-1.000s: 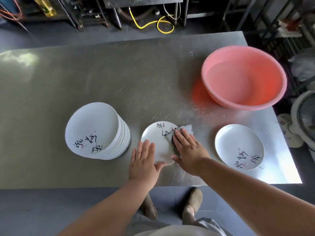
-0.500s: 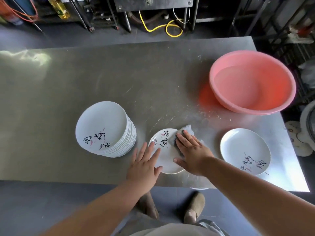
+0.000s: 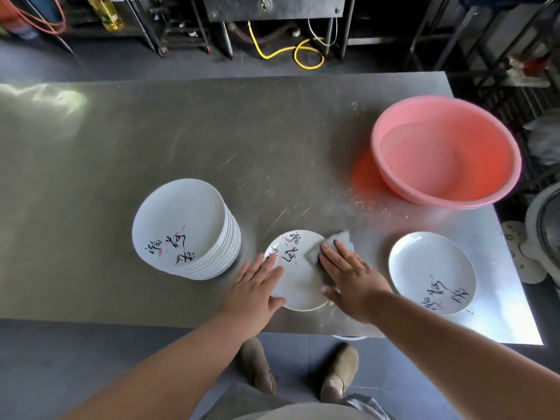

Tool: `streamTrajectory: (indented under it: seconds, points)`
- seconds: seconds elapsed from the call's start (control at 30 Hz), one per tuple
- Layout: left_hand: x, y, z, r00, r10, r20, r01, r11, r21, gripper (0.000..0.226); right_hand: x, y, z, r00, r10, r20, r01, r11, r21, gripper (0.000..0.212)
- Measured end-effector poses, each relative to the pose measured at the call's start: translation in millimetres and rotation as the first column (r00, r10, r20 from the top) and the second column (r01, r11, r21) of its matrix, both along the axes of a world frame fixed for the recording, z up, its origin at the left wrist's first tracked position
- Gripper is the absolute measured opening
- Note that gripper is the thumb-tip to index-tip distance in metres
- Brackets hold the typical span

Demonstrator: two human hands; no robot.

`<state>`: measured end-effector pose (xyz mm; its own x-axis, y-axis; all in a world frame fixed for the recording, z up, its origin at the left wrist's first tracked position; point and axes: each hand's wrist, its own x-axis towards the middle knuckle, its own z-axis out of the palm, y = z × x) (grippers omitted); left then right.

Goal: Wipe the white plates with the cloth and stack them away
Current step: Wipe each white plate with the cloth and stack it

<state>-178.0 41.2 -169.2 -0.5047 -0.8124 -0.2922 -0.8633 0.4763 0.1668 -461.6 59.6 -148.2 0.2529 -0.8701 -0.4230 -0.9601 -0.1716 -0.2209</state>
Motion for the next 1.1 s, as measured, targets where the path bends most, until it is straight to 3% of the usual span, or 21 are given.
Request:
streamTrajectory:
  seconds: [0.1,0.3,0.47,0.63,0.8,0.9,1.0,1.1]
  points:
    - [-4.3,5.3,2.2,0.998,0.068,0.011,-0.068,0.998,-0.002,0.069,-0.8,-5.3,0.0,1.000,-0.012,-0.014,0.012,1.000,0.009,0.085]
    - [-23.6,42.2,4.5,0.968,0.249,0.020,-0.249,0.968,0.010,0.068,27.3,93.1,-13.3,0.989,-0.132,0.074,0.129,0.991,0.044,0.090]
    - [-18.4,27.5,6.0,0.996,0.036,-0.085,-0.044,0.994,-0.103,0.055,15.1,47.2,-5.7,0.995,-0.095,0.041,0.094,0.995,0.021,0.093]
    - [-3.2,-10.4,3.8,0.998,-0.055,-0.041,0.056,0.998,0.030,0.073,9.2,-0.1,6.8,0.997,-0.076,0.011,0.075,0.997,0.032,0.090]
    - [-6.1,-3.8,-0.2,1.000,-0.028,-0.004,0.028,0.999,-0.022,0.071,28.2,63.4,0.1,0.979,-0.196,0.049,0.192,0.978,0.075,0.090]
    - [-7.8,3.2,-3.9,1.000,-0.021,0.006,0.021,1.000,-0.002,0.072,44.2,96.3,-1.1,0.987,-0.162,-0.009,0.162,0.983,0.080,0.098]
    - [-10.9,9.7,-1.1,1.000,-0.006,-0.025,0.005,0.999,-0.046,0.068,39.7,63.2,-1.0,0.992,-0.120,-0.047,0.119,0.992,-0.036,0.095]
    - [-17.4,13.5,2.1,0.999,0.049,-0.011,-0.049,0.996,-0.072,0.071,20.3,13.9,0.2,0.992,-0.118,-0.046,0.117,0.993,-0.024,0.088]
